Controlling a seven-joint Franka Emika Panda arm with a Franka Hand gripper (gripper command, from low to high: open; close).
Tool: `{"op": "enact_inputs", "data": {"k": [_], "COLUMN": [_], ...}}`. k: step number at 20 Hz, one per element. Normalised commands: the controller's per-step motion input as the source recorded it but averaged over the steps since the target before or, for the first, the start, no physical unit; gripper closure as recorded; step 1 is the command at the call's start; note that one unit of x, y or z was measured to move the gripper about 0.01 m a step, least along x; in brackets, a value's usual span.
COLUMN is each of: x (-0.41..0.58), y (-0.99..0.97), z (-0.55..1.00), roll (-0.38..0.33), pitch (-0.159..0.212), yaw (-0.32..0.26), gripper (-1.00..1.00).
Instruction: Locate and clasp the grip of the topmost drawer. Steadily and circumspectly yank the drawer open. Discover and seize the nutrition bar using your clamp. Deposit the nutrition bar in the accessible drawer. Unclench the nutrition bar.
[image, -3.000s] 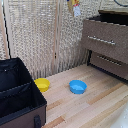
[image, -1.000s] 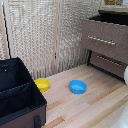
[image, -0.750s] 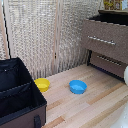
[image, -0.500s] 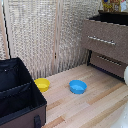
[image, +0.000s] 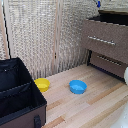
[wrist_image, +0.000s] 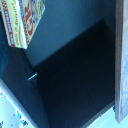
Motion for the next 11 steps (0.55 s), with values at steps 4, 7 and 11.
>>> {"op": "enact_inputs", "data": {"k": [4, 7, 11], "x": [0.119, 0.037, -0.037], "y": [0.64, 0.70, 0.34], "z": [0.08, -0.13, -0.42], "roll": [0.085, 0.052, 0.061], "pitch": [0.000, 0.014, 0.106], "yaw": [-0.134, -0.134, -0.058], "gripper": [-1.00, -1.00, -1.00]}}
